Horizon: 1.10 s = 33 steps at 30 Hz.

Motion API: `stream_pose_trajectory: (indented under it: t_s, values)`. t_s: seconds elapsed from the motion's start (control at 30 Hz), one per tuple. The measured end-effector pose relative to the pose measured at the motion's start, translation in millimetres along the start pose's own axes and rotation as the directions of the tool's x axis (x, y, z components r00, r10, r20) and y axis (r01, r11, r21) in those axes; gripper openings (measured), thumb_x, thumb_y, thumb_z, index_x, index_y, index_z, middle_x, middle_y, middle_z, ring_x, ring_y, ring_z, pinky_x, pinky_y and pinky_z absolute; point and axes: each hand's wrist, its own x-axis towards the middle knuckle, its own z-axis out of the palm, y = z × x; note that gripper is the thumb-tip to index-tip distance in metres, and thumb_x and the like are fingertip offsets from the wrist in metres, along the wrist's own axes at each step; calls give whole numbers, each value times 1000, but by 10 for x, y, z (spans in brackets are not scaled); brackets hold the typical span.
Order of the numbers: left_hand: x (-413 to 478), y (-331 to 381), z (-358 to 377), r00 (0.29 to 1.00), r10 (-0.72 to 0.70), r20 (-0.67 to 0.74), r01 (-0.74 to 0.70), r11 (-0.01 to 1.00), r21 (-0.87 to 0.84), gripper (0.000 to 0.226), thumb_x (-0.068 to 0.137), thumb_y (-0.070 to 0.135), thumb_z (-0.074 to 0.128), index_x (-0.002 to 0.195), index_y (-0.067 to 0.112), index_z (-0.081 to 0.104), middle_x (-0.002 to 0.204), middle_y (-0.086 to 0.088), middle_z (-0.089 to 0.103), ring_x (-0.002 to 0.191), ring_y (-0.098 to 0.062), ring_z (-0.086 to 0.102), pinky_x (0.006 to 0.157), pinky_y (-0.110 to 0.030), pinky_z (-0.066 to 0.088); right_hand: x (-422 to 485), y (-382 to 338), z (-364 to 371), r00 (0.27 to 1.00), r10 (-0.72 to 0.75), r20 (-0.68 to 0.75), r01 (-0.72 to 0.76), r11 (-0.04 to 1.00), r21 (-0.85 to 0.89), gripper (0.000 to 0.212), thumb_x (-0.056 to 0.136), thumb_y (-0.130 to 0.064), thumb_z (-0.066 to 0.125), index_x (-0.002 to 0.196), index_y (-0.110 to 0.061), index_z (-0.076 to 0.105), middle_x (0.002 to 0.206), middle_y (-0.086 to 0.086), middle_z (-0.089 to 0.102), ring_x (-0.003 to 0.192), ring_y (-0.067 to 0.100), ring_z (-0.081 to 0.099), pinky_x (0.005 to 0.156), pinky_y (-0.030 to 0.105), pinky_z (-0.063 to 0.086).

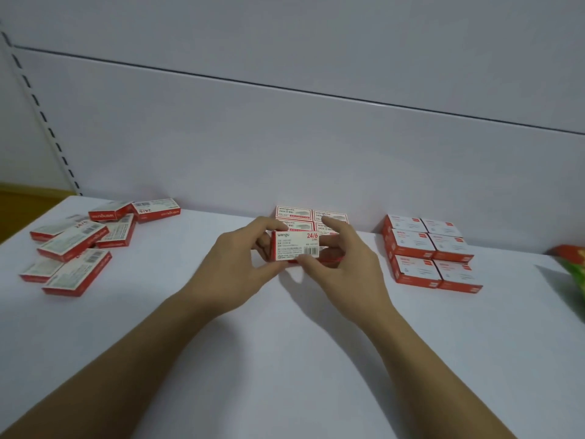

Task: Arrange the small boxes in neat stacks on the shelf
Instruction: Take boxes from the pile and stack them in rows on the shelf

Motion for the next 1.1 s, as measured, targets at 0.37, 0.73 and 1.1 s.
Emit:
stream_pose_trajectory:
  t_s: [0.37,0.73,1.1]
  values:
    - [-56,89,126,991,130,43,-128,990,-59,48,74,21,80,112,41,58,103,16,59,96,-9,57,83,-11,44,-36,3,-29,977,99,187,-137,970,202,46,74,-44,72,117,-31,66,101,-11,73,95,6,67,81,24,53]
    - [-49,79,15,992,-82,94,101,972,-211,45,66,21,87,103,33,63,93,9,71,84,-11,65,67,-14,52,13,-61,-174,943,179,280,-306,798,519,29,89,6,44,103,-3,69,97,13,74,91,30,70,74,38,57]
    - [-27,89,14,990,-79,119,120,910,-397,63,74,2,77,120,41,58,108,9,70,101,-18,67,84,-28,56,24,-56,-214,970,126,209,-203,889,410,7,86,-8,68,89,-2,67,85,11,74,70,22,67,67,33,57]
